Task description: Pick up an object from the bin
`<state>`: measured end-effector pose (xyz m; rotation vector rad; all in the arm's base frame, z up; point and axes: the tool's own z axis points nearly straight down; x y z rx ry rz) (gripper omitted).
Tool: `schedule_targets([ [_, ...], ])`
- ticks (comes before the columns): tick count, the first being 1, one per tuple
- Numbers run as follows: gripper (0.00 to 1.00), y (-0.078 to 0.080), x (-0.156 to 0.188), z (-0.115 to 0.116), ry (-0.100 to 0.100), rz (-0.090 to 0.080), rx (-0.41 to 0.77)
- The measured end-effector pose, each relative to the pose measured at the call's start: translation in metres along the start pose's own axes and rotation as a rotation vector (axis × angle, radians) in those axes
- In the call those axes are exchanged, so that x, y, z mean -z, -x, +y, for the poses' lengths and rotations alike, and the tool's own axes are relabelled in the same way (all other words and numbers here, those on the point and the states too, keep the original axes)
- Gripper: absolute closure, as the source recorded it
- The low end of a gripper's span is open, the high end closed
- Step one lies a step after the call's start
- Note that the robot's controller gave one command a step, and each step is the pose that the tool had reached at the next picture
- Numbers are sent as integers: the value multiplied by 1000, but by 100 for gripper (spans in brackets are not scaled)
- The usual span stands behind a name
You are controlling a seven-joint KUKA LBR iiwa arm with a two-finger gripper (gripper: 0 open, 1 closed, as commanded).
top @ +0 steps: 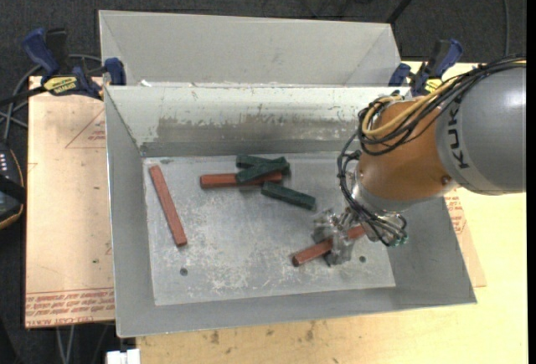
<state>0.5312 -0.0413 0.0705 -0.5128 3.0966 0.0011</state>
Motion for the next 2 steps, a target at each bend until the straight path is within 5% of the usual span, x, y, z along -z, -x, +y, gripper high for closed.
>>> schedule_targets([
  [1,100,2,168,-8,-5,-9,17],
  [2,0,0,164,-7,0,-1,17],
])
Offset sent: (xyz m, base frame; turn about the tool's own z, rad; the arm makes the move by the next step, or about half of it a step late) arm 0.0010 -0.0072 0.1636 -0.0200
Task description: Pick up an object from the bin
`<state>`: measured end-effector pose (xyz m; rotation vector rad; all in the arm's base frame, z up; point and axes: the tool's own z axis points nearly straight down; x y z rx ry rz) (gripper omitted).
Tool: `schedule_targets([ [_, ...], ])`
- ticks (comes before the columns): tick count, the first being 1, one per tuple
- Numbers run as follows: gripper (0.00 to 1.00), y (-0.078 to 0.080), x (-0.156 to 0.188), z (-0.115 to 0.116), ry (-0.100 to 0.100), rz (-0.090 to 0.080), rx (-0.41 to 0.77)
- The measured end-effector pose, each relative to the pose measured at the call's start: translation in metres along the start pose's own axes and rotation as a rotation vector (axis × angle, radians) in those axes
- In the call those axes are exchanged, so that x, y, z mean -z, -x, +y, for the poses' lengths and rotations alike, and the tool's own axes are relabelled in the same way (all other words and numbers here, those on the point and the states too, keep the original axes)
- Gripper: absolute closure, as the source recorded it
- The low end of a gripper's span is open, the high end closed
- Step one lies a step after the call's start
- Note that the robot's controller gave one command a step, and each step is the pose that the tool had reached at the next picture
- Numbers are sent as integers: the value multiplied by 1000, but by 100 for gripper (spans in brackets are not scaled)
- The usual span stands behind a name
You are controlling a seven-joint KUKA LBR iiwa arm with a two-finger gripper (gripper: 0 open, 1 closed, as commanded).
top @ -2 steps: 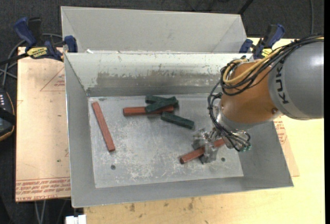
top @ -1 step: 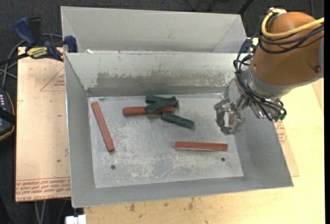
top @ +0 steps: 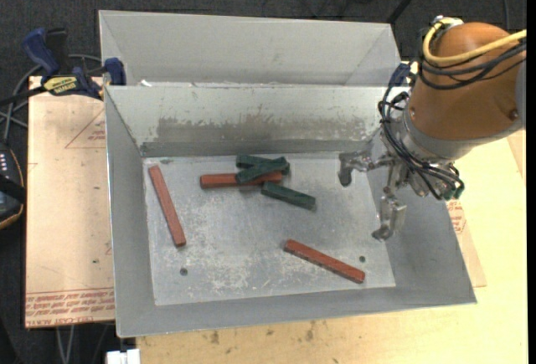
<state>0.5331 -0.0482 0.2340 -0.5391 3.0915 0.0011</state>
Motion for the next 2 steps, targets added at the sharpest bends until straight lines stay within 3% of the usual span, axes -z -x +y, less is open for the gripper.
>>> schedule_targets([
  [1,0,-42,-126,44,5,10,-96],
  [2,0,0,-166,18,0,0,-138],
])
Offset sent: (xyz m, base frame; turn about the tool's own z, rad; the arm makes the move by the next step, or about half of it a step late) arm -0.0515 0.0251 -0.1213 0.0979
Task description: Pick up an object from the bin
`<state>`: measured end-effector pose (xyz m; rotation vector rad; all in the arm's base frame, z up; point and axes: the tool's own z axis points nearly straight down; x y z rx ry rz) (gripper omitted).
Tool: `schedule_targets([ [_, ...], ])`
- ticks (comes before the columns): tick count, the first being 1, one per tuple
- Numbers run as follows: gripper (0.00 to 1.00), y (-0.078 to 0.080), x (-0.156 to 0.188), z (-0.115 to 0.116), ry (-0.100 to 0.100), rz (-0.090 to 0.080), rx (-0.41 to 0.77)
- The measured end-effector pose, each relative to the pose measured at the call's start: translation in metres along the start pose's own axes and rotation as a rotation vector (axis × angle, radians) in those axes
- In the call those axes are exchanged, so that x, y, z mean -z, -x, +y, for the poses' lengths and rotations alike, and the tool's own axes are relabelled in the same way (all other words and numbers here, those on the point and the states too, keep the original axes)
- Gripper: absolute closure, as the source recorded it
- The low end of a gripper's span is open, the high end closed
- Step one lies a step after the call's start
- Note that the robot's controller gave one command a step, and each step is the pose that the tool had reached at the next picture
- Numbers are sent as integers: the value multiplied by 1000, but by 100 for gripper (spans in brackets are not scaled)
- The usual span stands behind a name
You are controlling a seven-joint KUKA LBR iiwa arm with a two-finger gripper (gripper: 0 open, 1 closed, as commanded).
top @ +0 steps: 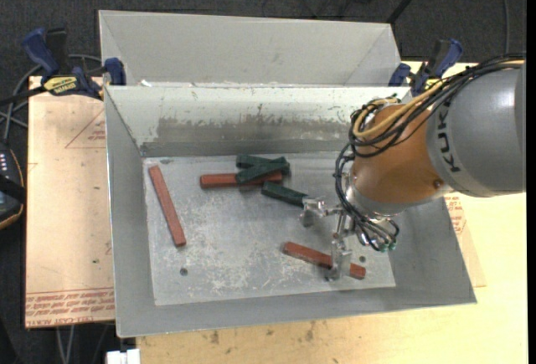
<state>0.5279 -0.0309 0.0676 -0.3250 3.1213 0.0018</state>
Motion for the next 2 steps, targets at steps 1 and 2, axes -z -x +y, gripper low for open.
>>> schedule_targets([
  [1,100,-1,3,0,0,0,1],
  [2,100,-11,177,6,-3,-8,-10],
])
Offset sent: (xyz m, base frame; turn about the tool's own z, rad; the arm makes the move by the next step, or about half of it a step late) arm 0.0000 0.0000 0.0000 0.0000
